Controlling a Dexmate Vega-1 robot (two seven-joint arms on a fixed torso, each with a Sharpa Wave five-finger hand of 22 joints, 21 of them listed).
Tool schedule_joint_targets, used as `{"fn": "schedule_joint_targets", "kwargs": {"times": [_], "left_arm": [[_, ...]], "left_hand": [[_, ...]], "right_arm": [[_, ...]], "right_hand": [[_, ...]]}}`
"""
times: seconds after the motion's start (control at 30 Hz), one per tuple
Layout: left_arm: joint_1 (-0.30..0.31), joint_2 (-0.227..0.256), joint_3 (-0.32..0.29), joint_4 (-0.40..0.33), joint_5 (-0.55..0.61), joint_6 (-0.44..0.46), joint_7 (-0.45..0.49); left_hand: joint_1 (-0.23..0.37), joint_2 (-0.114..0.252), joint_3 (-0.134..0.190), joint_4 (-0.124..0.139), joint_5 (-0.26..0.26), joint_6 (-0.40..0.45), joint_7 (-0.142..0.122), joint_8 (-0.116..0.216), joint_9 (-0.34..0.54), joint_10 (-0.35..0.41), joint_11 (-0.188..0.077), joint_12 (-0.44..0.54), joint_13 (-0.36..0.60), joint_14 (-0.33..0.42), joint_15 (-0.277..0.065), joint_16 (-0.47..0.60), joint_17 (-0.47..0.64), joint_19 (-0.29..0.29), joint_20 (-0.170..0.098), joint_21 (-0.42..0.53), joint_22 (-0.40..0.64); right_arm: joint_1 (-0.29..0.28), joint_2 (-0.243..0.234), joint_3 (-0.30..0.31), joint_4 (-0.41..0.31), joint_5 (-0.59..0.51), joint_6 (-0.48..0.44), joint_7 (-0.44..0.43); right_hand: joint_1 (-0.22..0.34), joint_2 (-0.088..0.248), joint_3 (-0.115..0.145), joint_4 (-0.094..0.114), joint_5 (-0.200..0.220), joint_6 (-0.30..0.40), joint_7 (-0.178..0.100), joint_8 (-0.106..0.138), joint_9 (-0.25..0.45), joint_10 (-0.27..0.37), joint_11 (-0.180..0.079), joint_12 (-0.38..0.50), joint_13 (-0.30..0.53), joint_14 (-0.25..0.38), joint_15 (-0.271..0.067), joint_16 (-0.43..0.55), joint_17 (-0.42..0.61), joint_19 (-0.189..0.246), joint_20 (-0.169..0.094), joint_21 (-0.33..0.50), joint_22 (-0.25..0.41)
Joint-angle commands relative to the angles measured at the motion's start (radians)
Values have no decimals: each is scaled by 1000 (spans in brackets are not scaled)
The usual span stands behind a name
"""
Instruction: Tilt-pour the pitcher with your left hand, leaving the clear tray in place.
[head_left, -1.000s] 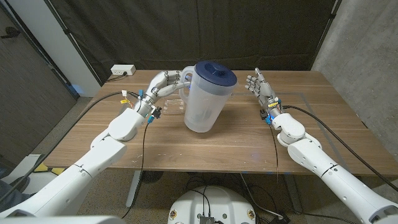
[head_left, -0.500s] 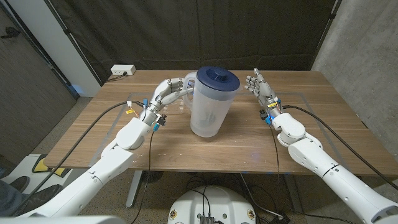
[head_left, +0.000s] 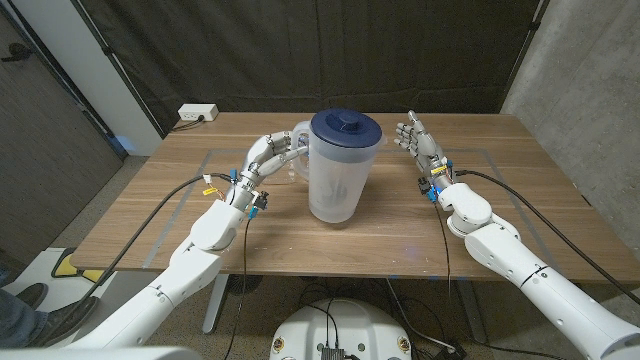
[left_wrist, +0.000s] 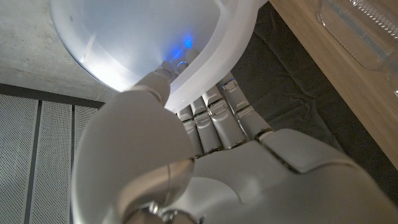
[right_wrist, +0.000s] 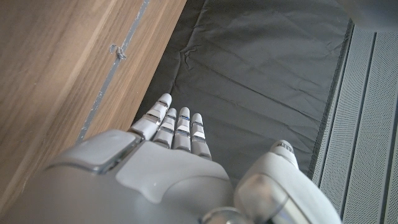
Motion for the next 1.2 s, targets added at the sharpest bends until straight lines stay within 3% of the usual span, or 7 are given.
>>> {"fn": "schedule_joint_targets", "kwargs": {"times": [0.03, 0.3, 0.5, 1.1, 1.2], "left_arm": [[16, -3, 9, 18, -40, 7, -23], [27, 4, 14, 17, -54, 34, -27], [53, 14, -3, -6, 20, 42, 34], [79, 50, -15, -42, 49, 55, 45], [80, 63, -16, -48, 25, 52, 22]], "left_hand": [[33, 53, 55, 49, 6, 41, 35, -6, -4, 11, -5, -3, -8, -4, 4, -4, 3, -4, -25, 4, -1], [32, 50, 56, 48, 6, 46, 37, -13, -15, 11, -1, -20, -31, -11, 2, -9, 2, -8, -24, 4, -1], [30, 48, 57, 49, 6, 46, 31, -19, -23, 15, -5, -34, -52, -21, 4, -15, 1, -14, -22, 3, -1], [32, 49, 63, 45, 4, 35, 28, -41, -44, 5, -5, -62, -76, -40, 11, -26, -5, -29, -20, 0, -1], [-5, 39, 46, 70, -2, 18, 34, -58, -55, -16, 5, -91, -102, -67, 30, -35, -8, -49, -14, -7, -1]], "right_arm": [[-4, -2, 1, -14, -8, -13, -15], [3, 11, -8, 1, -3, -16, -13], [4, 16, -12, 12, -3, -9, -9], [-21, 11, -4, -2, -8, 11, -19], [-31, 11, 2, -8, -6, 15, -27]], "right_hand": [[6, 5, -4, -3, 0, 7, -3, -2, 4, 10, -1, 3, 3, 4, 2, -2, 5, 4, -15, 1, 3], [7, 6, -5, -3, 0, 8, -4, -2, 4, 9, -2, 2, 3, 4, 2, -2, 5, 4, -14, 0, 3], [7, 6, -6, -3, 0, 7, -5, -2, 4, 9, -1, 2, 3, 4, 2, -2, 5, 4, -15, 0, 3], [7, 7, -8, -3, 0, 6, -7, -3, 4, 9, -1, 1, 3, 4, 2, -2, 5, 4, -15, 0, 3], [7, 7, -8, -4, 0, 6, -7, -3, 4, 10, -1, 1, 3, 4, 2, -2, 5, 4, -14, 0, 3]]}}
